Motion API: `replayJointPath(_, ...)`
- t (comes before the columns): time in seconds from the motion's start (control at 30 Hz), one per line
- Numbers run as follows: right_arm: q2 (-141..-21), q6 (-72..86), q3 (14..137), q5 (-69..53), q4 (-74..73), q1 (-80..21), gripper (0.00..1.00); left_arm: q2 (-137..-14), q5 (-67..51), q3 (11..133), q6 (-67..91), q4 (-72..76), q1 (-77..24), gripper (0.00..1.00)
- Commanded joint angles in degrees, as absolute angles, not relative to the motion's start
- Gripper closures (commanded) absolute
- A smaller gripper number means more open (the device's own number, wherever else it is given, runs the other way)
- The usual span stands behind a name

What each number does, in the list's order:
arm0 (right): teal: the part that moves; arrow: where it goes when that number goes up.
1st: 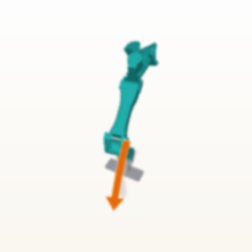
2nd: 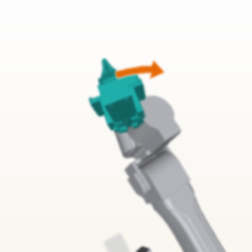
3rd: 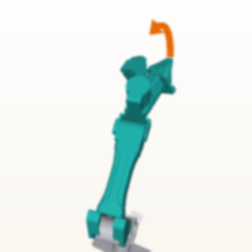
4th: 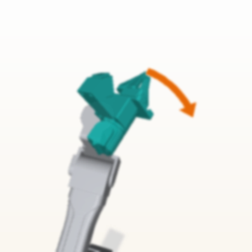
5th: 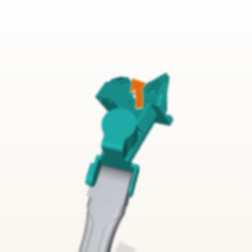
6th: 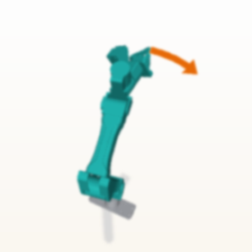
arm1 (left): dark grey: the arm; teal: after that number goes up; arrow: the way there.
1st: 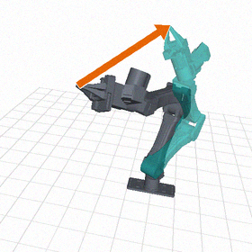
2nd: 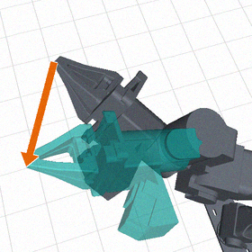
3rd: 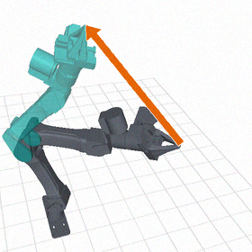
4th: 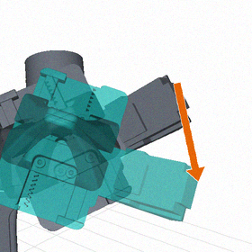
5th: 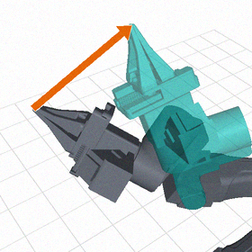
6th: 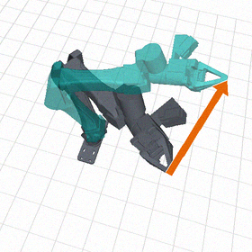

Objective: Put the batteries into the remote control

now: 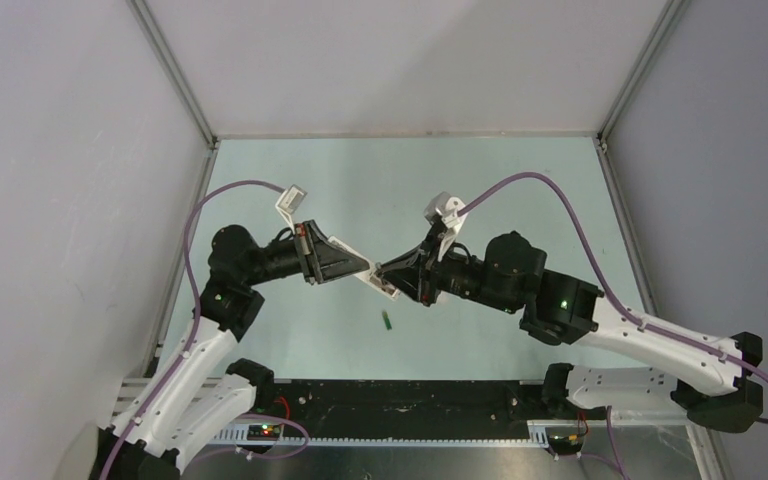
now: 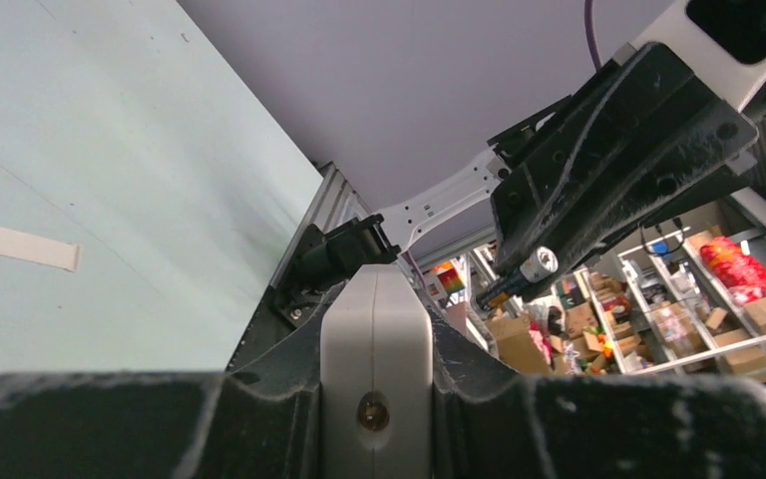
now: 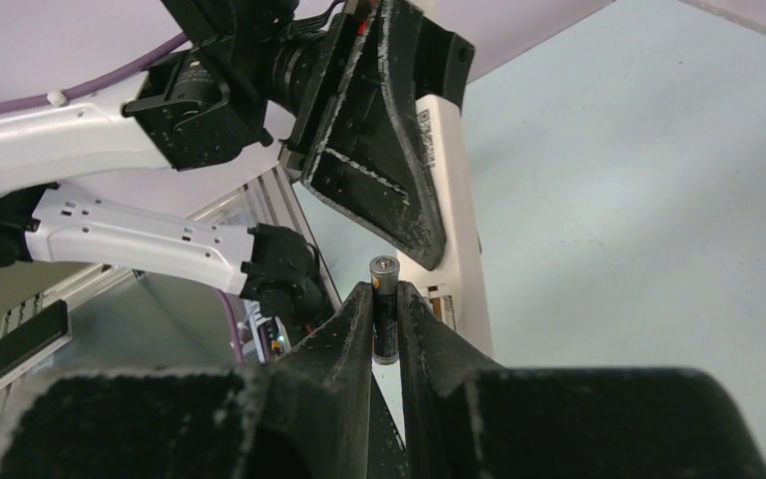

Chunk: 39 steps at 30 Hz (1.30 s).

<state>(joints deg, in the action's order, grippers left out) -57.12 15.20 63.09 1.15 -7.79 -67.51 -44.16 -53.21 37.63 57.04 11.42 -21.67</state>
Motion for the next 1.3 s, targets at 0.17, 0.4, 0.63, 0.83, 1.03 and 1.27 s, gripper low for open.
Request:
replayJointPath(0.17,-60.3,9.1,69.3,3.8,-13.1,-70.9,0.82,-44.2,-53.5,38.4,60.7,14.4,-22.1,1.0)
replayJointPath(0.4,-62.9,7.1,70.0,6.3,-17.4,-72.1,0.82,-43.8,-53.6,38.1,59.3,14.4,-22.1,1.0)
replayJointPath(0.63,-63.4,5.3,70.0,7.8,-17.9,-72.2,0.82,-43.4,-54.1,37.1,58.9,14.4,-22.1,1.0)
replayJointPath(0.83,-62.1,4.9,70.0,7.2,-15.9,-72.2,0.82,-43.4,-54.1,36.0,58.8,14.4,-22.1,1.0)
replayJointPath(1.03,-62.2,4.2,69.9,7.5,-14.7,-72.2,0.82,-43.4,-54.0,35.6,58.7,14.4,-22.1,1.0)
replayJointPath(1.27,-63.1,2.9,68.9,8.0,-14.7,-72.1,0.82,-43.2,-54.1,35.3,58.7,14.4,-22.1,1.0)
